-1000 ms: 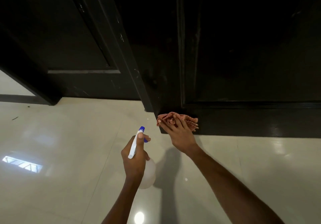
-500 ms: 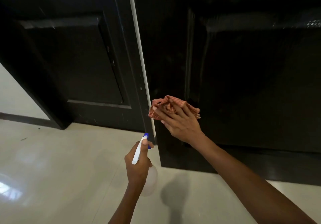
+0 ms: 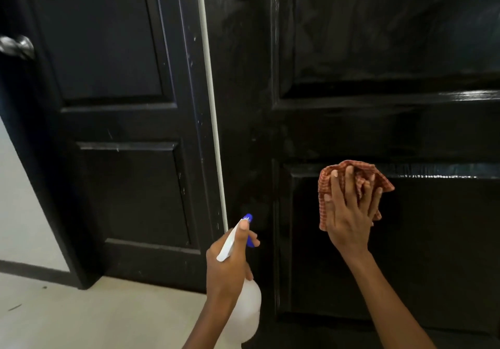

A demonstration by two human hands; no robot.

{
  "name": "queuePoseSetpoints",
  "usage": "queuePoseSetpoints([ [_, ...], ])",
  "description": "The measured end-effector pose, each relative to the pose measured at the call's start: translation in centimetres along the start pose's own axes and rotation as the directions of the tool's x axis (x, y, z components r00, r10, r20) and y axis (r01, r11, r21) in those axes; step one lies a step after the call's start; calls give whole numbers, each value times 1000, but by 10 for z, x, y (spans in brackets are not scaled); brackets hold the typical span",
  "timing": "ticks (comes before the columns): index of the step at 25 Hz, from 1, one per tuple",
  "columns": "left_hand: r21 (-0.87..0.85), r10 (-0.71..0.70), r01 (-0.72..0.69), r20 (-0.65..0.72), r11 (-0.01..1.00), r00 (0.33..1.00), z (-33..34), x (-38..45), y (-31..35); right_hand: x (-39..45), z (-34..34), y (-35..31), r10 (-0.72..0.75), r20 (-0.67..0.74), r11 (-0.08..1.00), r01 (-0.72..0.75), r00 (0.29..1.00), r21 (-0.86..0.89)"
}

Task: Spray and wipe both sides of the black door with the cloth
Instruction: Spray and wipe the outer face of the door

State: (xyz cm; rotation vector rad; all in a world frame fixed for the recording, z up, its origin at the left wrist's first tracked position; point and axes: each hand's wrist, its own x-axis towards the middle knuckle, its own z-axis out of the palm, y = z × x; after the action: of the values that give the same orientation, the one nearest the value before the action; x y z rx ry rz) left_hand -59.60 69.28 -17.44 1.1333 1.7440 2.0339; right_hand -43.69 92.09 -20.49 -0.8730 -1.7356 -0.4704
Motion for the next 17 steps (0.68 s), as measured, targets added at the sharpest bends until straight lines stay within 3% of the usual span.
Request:
queuePoseSetpoints([
  [2,-7,20,-20,7,1000,1000,13,3,9,15,-2,7,-130,-47,991,131,990,26],
  [4,-3,25,-25,-4,1000,1000,25,10,20,32,-2,8,-159,-114,983,168,981,80],
  [8,-132,-106,96,-71,987,992,38,34,68,78,-11,-16,-45,-214,944,112,976,311],
  [12,-135,-244,227,-125,964,962,35,66,153,151,-43,-47,57,-236,900,53,970,433],
  [16,-165,-408,387,-119,907,905,8,108,254,256,-94,-75,133,-169,862,-30,977,506],
  [17,-151,-414,405,-25,902,910,-4,115,277,287,-109,-82,143,-156,847,-39,977,530],
])
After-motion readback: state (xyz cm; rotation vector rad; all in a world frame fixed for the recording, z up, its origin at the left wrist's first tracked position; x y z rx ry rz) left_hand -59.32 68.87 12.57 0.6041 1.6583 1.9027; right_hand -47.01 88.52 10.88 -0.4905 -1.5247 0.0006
